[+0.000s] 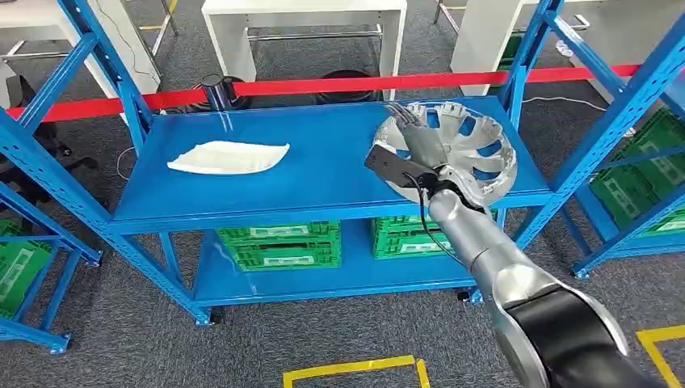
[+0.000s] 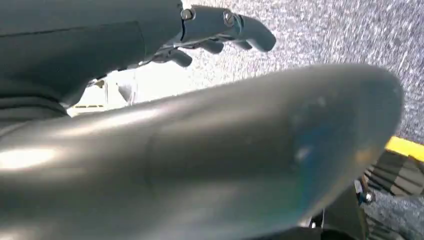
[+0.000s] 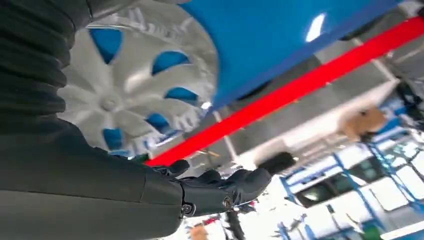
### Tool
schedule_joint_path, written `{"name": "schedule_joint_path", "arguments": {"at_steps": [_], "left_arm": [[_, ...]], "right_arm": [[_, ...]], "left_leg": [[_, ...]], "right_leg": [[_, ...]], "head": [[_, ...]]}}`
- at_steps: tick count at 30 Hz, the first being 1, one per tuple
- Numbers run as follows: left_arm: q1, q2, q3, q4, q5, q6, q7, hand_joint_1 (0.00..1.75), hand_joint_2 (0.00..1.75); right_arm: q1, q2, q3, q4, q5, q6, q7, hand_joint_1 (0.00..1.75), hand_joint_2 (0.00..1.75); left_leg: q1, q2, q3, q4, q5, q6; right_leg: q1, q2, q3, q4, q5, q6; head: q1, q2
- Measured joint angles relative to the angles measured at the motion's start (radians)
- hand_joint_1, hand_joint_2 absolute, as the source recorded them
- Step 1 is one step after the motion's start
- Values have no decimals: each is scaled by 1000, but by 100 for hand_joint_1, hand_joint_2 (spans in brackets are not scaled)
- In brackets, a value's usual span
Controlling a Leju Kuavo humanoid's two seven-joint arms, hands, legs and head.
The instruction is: Take the parts from the cabinet and place them on the table.
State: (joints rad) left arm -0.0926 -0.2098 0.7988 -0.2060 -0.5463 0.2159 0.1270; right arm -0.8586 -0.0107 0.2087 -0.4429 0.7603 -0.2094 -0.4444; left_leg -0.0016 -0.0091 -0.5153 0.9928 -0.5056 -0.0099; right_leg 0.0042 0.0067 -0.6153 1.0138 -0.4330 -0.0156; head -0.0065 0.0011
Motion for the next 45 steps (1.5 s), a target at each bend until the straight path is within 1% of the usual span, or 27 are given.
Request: {"name": "schedule_joint_path", "arguments": {"at_steps": [4, 9, 12, 23, 27, 34, 45], "left_arm": [[-1, 0, 1, 0, 0, 0, 0, 0, 0], [-1, 0, 2, 0, 2, 0, 0, 0, 0], [-1, 1, 3, 0, 8, 0, 0, 0, 0], [-1, 1, 4, 0, 10, -4, 0, 0, 0], [-1, 1, 4, 0, 10, -4, 0, 0, 0], [-1, 3, 8, 0, 10, -6, 0, 0, 0], [-2, 4, 22, -1, 14, -6, 0, 0, 0]], "right_arm": [[0, -20, -13, 29, 6, 0, 29, 0, 175], [3, -48, -25, 54, 15, 16, 34, 0, 175], [3, -62, -28, 67, 24, 26, 49, 0, 175], [4, -96, -35, 94, 69, 25, 98, 0, 175], [5, -104, -35, 96, 75, 25, 99, 0, 175], [14, -125, -34, 106, 123, 43, 133, 0, 175], [32, -138, -34, 116, 159, 72, 141, 0, 175]], "left_leg": [[-1, 0, 0, 0, 0, 1], [-2, 0, 0, 0, -1, 1], [-2, 1, 0, 0, -1, 2], [-2, 1, 0, 0, -1, 2], [-2, 1, 0, 0, -1, 2], [-2, 1, 0, 0, -1, 2], [-2, 1, 0, 0, -1, 2]], "right_leg": [[-1, 0, 0, -1, 0, 1], [-2, 0, 0, -1, 0, 1], [-2, 0, 0, -1, 0, 1], [-2, 0, 0, -1, 0, 1], [-2, 0, 0, -1, 0, 1], [-2, 0, 0, -1, 0, 1], [-2, 0, 0, -1, 0, 1]], "head": [[0, 0], [0, 0], [0, 0], [0, 0], [0, 0], [0, 0], [0, 0]]}}
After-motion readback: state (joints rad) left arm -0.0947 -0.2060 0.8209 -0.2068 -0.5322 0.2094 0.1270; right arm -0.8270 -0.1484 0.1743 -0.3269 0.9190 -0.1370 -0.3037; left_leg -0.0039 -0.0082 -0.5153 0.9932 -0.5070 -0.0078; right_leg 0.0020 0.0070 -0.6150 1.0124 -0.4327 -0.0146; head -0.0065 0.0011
